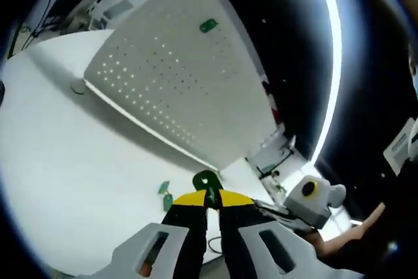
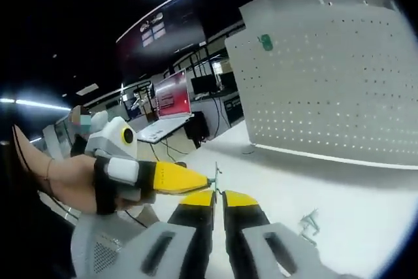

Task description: Insert the hook assembly into the mounting plate slot until the hook locks in place.

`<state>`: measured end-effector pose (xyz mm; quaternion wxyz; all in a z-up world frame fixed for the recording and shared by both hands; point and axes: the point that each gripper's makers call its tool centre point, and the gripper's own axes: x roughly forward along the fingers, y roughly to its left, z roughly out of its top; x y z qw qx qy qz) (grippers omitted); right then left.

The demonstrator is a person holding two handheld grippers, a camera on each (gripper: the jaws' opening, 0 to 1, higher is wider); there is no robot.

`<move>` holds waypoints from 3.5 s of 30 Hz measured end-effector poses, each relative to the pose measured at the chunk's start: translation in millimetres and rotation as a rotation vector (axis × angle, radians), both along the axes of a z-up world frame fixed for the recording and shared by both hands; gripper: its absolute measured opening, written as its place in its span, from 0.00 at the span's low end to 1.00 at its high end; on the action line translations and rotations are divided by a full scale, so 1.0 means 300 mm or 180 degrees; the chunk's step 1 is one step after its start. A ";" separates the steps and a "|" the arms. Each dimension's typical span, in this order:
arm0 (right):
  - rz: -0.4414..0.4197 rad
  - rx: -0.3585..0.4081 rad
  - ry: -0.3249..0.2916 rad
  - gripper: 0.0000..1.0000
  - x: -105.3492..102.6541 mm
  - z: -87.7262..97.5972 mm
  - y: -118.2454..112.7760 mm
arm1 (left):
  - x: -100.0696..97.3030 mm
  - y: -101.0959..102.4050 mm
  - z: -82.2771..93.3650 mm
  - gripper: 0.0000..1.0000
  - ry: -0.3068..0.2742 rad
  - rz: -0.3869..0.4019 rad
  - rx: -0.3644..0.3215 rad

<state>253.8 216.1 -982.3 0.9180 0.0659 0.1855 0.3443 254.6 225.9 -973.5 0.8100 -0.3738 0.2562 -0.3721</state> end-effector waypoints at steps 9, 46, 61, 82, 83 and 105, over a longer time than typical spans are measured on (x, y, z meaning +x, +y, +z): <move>0.0037 -0.0135 -0.0109 0.01 -0.004 0.003 0.000 | -0.003 -0.001 -0.002 0.04 0.0072 -0.0014 -0.0071; -0.0639 -0.0852 -0.0072 0.23 0.001 -0.030 -0.391 | 0.067 0.092 -0.055 0.01 -0.0519 0.0287 0.1427; -0.0810 -0.1227 0.0190 0.23 -0.090 -0.157 -0.515 | 0.284 0.106 0.119 0.02 -0.1212 0.0550 0.2110; -0.1084 -0.1344 -0.0160 0.22 -0.078 -0.095 -0.588 | 0.680 0.187 0.430 0.02 -0.1687 0.1479 0.2381; -0.1112 -0.1320 -0.0165 0.22 -0.078 -0.092 -0.594 | 0.701 0.182 0.449 0.02 -0.1712 0.1517 0.2373; -0.1208 -0.1275 -0.0212 0.22 -0.070 -0.074 -0.609 | 0.928 0.203 0.594 0.02 -0.1860 0.1858 0.2473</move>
